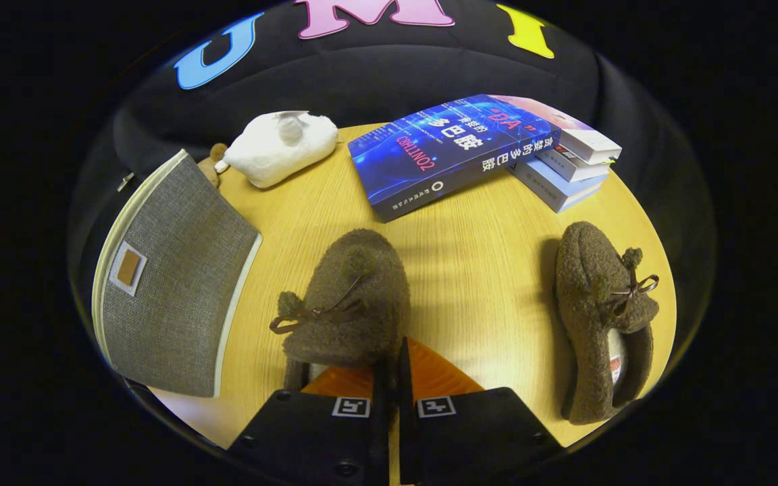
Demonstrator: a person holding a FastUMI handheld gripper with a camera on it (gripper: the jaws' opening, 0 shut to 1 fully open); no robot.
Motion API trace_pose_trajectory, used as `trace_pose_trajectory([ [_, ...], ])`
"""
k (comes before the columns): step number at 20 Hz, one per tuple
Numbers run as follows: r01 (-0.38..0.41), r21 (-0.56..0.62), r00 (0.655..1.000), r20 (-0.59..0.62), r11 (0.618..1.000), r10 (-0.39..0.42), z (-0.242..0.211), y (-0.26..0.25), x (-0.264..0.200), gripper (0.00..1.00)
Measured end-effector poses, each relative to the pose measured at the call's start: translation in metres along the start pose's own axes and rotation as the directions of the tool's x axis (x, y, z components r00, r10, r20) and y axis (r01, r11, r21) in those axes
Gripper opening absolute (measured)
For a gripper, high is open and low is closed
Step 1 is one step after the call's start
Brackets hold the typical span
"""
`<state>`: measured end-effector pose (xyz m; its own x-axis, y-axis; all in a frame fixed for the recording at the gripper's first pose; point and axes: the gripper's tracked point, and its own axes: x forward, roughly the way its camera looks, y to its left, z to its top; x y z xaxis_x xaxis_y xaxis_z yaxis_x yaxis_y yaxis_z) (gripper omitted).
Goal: Open the storage box then place both shoes into the box .Put the left shoe in first, then the right shoe, with the right side of both shoes facing outward in a uniform manner.
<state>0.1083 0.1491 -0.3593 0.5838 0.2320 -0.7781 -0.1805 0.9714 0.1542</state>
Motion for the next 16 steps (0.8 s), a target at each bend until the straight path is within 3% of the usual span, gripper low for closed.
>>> trace_pose_trajectory([
  [6, -0.045, 0.052, 0.999, 0.004, 0.998, 0.045, 0.007, 0.004, -0.004, 0.05],
  [10, -0.062, 0.001, 0.996, 0.062, 0.998, 0.062, 0.025, 0.016, -0.026, 0.05],
  [16, -0.109, 0.077, 0.989, 0.110, 0.991, 0.100, 0.058, 0.039, -0.074, 0.05],
])
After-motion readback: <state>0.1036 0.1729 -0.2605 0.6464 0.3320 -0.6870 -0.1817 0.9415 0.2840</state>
